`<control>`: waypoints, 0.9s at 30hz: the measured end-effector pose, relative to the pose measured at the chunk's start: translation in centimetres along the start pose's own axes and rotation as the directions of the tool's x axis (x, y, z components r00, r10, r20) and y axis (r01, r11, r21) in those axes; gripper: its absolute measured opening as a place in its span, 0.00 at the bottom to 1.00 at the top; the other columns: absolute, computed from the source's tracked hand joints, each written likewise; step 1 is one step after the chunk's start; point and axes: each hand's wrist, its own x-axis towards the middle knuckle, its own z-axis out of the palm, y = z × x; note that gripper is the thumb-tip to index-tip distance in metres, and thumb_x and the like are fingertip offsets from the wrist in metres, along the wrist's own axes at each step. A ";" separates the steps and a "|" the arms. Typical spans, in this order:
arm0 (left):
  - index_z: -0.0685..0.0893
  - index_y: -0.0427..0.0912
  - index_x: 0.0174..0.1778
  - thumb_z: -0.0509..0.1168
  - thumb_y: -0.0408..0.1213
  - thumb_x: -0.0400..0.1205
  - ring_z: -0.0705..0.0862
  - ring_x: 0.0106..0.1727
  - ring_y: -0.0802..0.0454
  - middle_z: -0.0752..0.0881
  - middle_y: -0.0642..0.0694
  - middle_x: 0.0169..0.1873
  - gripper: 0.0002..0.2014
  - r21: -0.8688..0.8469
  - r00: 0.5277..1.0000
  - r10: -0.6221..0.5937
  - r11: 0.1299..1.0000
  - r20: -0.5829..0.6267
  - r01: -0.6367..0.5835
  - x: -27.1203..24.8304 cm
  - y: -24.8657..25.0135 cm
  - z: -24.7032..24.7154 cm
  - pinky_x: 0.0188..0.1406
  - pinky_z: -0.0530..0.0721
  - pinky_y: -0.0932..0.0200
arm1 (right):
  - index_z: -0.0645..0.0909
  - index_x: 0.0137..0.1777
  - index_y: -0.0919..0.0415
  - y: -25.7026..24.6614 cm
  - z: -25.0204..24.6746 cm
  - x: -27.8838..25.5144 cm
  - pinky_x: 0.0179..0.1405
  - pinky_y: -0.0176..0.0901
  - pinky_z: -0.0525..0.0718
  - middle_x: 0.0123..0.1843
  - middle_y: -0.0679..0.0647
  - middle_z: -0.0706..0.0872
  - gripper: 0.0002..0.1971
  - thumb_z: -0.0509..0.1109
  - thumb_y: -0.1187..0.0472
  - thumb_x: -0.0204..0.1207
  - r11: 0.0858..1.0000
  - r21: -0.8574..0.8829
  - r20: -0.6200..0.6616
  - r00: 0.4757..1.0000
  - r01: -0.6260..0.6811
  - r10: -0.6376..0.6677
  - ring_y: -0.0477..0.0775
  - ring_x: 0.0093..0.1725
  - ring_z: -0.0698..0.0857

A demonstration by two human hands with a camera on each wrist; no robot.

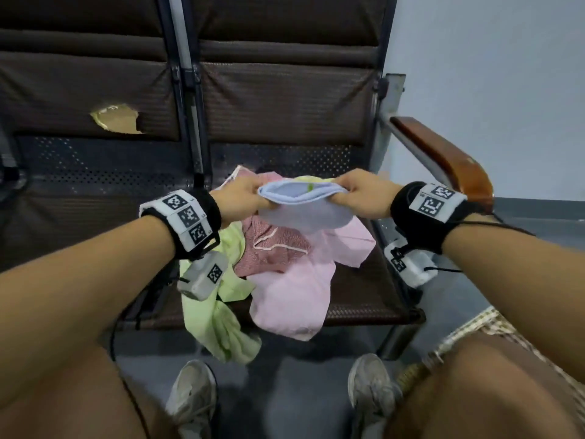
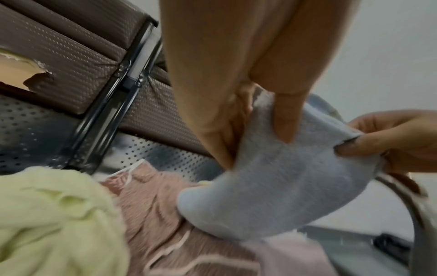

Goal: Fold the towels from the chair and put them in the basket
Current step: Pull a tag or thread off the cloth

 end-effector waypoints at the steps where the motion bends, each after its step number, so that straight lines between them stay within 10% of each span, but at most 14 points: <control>1: 0.85 0.34 0.60 0.67 0.24 0.82 0.86 0.54 0.43 0.88 0.34 0.55 0.11 0.019 0.990 -0.078 0.997 0.118 0.076 -0.7 -1.2 0.6 0.59 0.85 0.44 | 0.76 0.35 0.63 0.2 1.4 -0.4 0.33 0.45 0.69 0.32 0.57 0.75 0.15 0.64 0.59 0.84 1.000 -0.023 0.089 0.996 -0.015 0.017 0.53 0.32 0.72; 4: 0.82 0.34 0.63 0.63 0.24 0.84 0.90 0.47 0.47 0.89 0.40 0.50 0.13 0.089 0.892 -0.278 0.960 0.357 0.264 -2.4 -3.4 1.7 0.44 0.90 0.54 | 0.81 0.36 0.59 0.9 4.5 -1.2 0.38 0.44 0.78 0.36 0.54 0.83 0.13 0.68 0.55 0.82 0.995 0.029 0.344 0.935 -0.096 0.081 0.52 0.35 0.80; 8: 0.83 0.34 0.65 0.63 0.27 0.83 0.88 0.52 0.35 0.89 0.32 0.55 0.14 0.225 0.795 -0.436 0.900 0.421 0.374 -2.5 -4.6 2.3 0.53 0.88 0.47 | 0.88 0.47 0.61 2.1 6.4 -0.9 0.39 0.45 0.84 0.43 0.54 0.89 0.09 0.74 0.55 0.78 0.936 0.190 0.512 0.844 -0.295 0.162 0.55 0.40 0.86; 13: 0.86 0.36 0.56 0.67 0.35 0.82 0.88 0.34 0.51 0.90 0.43 0.43 0.10 0.062 0.912 -0.357 0.934 0.204 0.352 0.7 -6.0 2.3 0.27 0.84 0.62 | 0.86 0.50 0.67 3.7 7.0 2.0 0.33 0.46 0.84 0.41 0.58 0.87 0.10 0.74 0.64 0.71 0.892 0.269 0.340 0.903 -0.362 0.264 0.56 0.33 0.85; 20: 0.85 0.40 0.60 0.67 0.38 0.82 0.88 0.55 0.36 0.89 0.35 0.54 0.12 0.011 0.953 -0.216 0.975 -0.212 0.224 5.4 -9.2 3.5 0.59 0.87 0.39 | 0.86 0.53 0.65 5.9 8.9 6.7 0.44 0.44 0.81 0.51 0.59 0.89 0.10 0.72 0.61 0.74 0.930 0.261 -0.127 0.946 -0.257 0.297 0.60 0.50 0.86; 24: 0.77 0.44 0.71 0.74 0.39 0.77 0.85 0.55 0.45 0.85 0.45 0.57 0.25 0.118 0.949 -0.180 0.969 -0.260 0.216 5.3 -9.7 4.0 0.58 0.85 0.50 | 0.76 0.73 0.55 5.9 9.5 6.8 0.65 0.46 0.79 0.66 0.55 0.83 0.24 0.73 0.55 0.77 0.956 0.139 -0.156 0.947 -0.259 0.279 0.58 0.64 0.83; 27: 0.89 0.42 0.52 0.77 0.32 0.75 0.87 0.49 0.51 0.90 0.45 0.49 0.10 0.074 0.992 -0.088 0.993 -0.091 0.095 3.8 -10.2 4.8 0.53 0.84 0.57 | 0.86 0.57 0.52 5.5 10.1 5.3 0.63 0.52 0.83 0.56 0.50 0.89 0.10 0.72 0.54 0.78 0.994 0.042 -0.068 0.992 -0.099 0.102 0.53 0.55 0.86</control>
